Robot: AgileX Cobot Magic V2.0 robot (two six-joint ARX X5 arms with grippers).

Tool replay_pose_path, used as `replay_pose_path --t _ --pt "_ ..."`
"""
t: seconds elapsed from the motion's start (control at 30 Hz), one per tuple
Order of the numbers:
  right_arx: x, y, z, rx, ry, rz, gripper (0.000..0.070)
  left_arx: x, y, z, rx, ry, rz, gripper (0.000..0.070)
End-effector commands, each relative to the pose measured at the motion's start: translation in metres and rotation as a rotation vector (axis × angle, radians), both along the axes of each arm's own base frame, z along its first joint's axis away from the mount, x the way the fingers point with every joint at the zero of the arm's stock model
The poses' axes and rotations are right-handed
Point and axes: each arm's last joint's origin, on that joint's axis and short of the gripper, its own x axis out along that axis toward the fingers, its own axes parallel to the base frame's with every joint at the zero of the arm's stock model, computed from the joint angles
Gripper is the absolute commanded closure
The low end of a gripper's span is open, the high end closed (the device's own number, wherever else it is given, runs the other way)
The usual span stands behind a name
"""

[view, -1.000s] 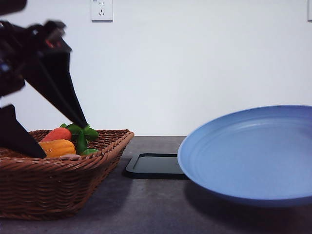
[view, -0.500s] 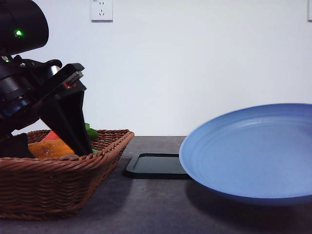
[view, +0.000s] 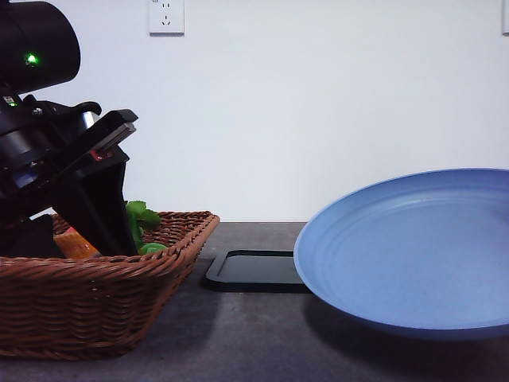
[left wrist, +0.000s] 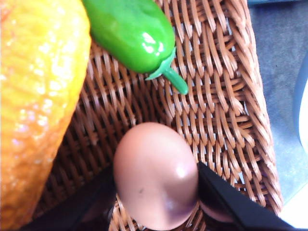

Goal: Transfer egg from basket to plate and serve

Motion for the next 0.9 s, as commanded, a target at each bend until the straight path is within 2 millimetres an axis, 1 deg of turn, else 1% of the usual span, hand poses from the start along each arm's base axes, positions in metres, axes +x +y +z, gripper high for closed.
replay_pose_path --t 0.0,0.1,0.2,0.33,0.47,0.53,0.67,0.8,0.87 --pt "0.002 0.0 0.003 0.002 -0.02 0.004 0.07 0.003 -0.003 0.0 -0.003 -0.01 -0.025 0.0547" --pt "0.002 0.0 0.003 0.002 -0.02 0.004 0.07 0.004 -0.003 0.002 -0.003 -0.013 -0.027 0.0546" --pt "0.002 0.0 0.003 0.002 -0.02 0.005 0.07 0.006 -0.004 0.009 0.001 -0.014 -0.032 0.0546" --pt "0.002 0.0 0.003 0.003 -0.02 0.005 0.07 0.013 -0.008 0.027 -0.013 -0.024 -0.062 0.0546" --pt "0.002 0.001 0.003 0.005 -0.019 0.006 0.07 0.02 -0.017 0.053 -0.12 -0.041 -0.123 0.0546" --pt "0.002 0.001 0.003 0.007 -0.019 0.008 0.07 0.023 -0.023 0.067 -0.191 -0.063 -0.169 0.0546" --pt "0.002 0.002 0.004 0.048 -0.016 0.035 0.07 0.023 -0.041 0.088 -0.261 -0.138 -0.249 0.0545" --pt "0.002 0.004 0.004 0.119 0.0 0.074 0.07 0.014 -0.065 0.097 -0.306 -0.242 -0.342 0.0543" --pt "0.002 0.005 0.004 0.162 0.017 0.097 0.07 0.006 -0.079 0.098 -0.29 -0.301 -0.381 0.0536"
